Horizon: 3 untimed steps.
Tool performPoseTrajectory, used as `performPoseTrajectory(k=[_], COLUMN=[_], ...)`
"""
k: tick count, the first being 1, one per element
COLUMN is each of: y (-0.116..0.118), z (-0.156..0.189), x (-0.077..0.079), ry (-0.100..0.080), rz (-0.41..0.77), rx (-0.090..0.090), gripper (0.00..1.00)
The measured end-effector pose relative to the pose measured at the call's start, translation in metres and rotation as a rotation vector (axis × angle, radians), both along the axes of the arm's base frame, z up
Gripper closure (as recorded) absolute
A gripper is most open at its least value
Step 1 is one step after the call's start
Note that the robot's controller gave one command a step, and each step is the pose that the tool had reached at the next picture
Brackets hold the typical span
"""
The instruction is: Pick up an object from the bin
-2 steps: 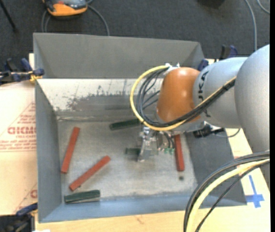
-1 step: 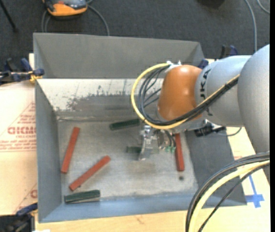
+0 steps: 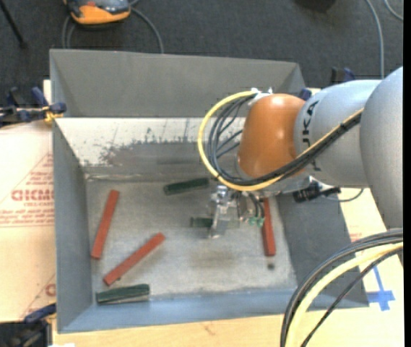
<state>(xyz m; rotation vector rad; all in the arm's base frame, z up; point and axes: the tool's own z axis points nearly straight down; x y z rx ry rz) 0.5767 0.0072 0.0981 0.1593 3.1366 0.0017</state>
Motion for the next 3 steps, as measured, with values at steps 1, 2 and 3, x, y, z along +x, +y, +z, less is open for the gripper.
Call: performPoseTrajectory(k=[1,2,3], y=[0.000,0.000,-0.001], z=[0.015,0.034,0.057], x=[0.000,-0.001,0.000], ry=[0.002,0.005,0.000], rz=[0.000,0.001,0.001], rx=[0.000,0.000,0.000], gripper=[1.00,1.00,1.00])
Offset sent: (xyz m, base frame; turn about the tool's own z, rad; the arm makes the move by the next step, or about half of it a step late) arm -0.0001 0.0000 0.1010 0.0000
